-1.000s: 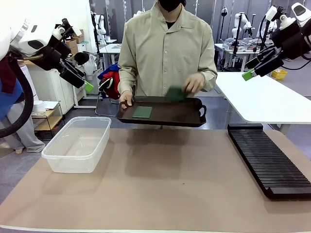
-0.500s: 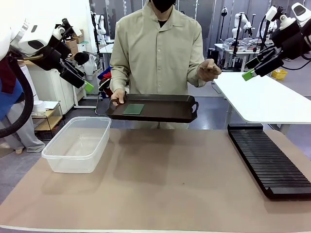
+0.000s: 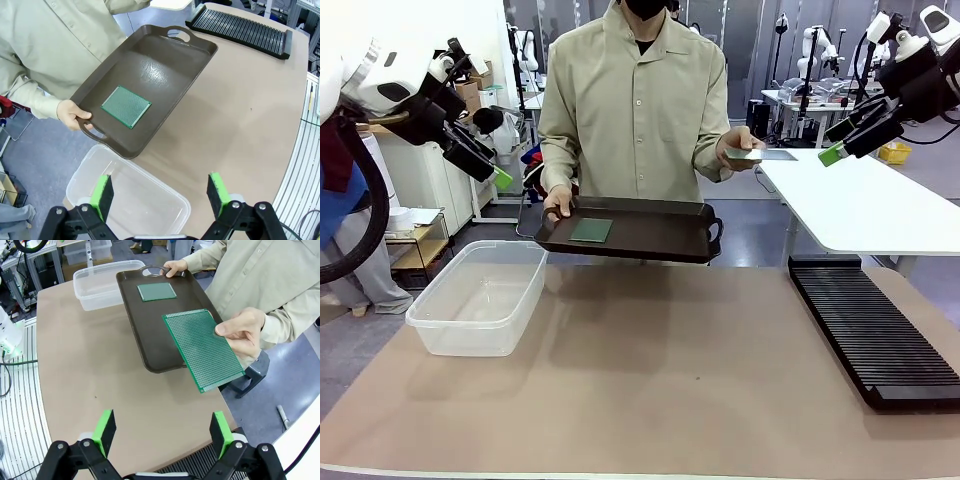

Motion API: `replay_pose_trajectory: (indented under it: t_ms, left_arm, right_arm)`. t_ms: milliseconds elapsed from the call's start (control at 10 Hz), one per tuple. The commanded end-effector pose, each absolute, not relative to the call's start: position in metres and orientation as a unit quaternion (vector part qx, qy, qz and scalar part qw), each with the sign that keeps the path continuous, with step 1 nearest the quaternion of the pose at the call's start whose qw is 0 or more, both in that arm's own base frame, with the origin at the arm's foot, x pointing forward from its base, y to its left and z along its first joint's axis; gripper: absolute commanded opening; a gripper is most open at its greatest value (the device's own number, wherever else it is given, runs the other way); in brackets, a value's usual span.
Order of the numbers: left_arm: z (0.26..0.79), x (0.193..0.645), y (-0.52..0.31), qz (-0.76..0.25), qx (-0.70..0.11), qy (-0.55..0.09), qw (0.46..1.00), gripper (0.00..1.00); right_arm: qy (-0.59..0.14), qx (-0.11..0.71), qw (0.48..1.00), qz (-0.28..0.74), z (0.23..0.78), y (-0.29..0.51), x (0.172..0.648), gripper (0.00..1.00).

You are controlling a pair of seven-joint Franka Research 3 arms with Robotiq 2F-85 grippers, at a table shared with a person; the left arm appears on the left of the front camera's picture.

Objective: Sort PCBs into racks and boxes based on the side picked up.
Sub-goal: Pick up the Blank PCB handed by the Human.

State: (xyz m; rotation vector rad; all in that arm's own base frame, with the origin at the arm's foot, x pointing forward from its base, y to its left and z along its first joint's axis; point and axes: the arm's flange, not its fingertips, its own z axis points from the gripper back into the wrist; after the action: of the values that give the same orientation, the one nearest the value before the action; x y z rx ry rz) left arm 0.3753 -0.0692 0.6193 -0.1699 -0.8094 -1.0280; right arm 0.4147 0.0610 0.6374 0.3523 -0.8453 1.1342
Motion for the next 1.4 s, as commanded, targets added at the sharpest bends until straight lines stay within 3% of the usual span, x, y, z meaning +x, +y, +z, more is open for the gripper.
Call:
replay_pose_trajectory:
  t_ms: [0, 1300]
  left_arm:
    - [0.6189, 0.3753, -0.0683, -0.486, -0.08, -0.371, 0.787, 1.0]
    - [0.6189, 0.3753, -0.0683, -0.486, -0.08, -0.371, 0.787, 1.0]
  right_arm:
    - [-0.385, 0.166, 0.747, 0.516, 0.6369, 0.0624, 0.4165, 1.0]
    - [-0.385, 0.166, 0.747, 0.516, 0.6369, 0.0624, 0.4165, 1.0]
